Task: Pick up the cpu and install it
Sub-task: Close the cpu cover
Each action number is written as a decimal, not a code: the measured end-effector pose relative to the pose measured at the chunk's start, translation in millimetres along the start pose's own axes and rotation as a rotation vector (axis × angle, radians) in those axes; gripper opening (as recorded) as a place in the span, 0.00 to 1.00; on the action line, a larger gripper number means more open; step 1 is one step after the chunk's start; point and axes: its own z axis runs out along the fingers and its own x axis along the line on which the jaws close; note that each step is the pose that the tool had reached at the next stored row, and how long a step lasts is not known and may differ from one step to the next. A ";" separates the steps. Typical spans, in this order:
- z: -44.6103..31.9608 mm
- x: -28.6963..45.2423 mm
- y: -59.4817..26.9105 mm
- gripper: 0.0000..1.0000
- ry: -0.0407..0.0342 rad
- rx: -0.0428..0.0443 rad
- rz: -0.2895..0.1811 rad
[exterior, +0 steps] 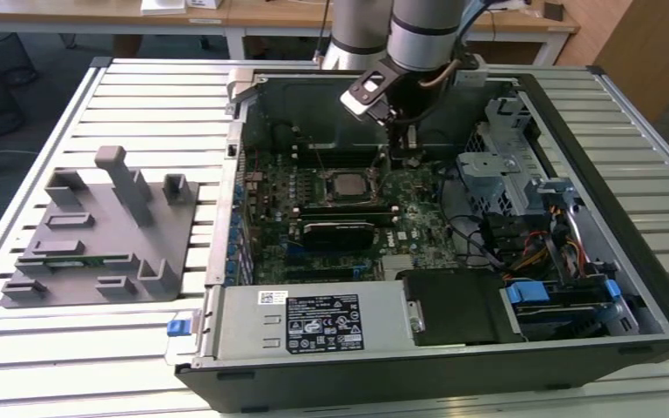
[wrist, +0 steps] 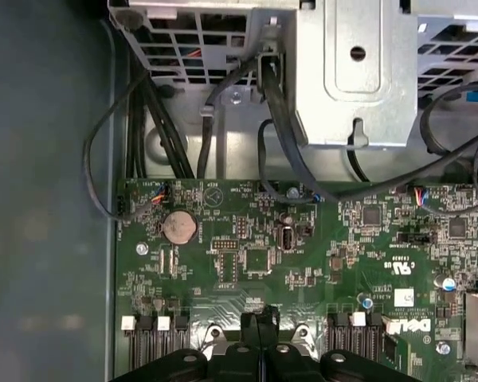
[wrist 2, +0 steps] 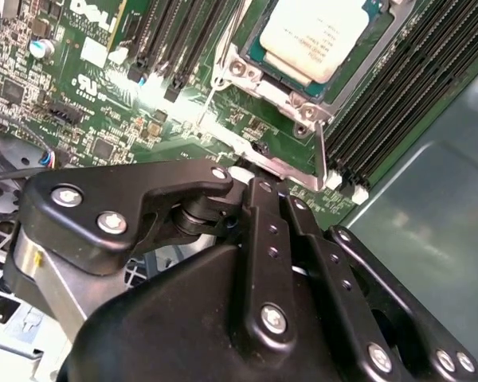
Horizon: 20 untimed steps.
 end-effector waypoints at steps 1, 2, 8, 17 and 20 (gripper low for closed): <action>0.3 0.0 -1.0 0.11 0.0001 -0.0001 0.000; 0.4 0.0 -2.0 0.11 0.0001 -0.0001 0.000; 2.0 0.1 -7.2 0.11 0.0002 -0.0001 0.000; 5.6 0.2 -10.8 0.11 0.0002 -0.0001 0.000; 6.6 0.2 -12.1 0.11 0.0001 -0.0001 0.000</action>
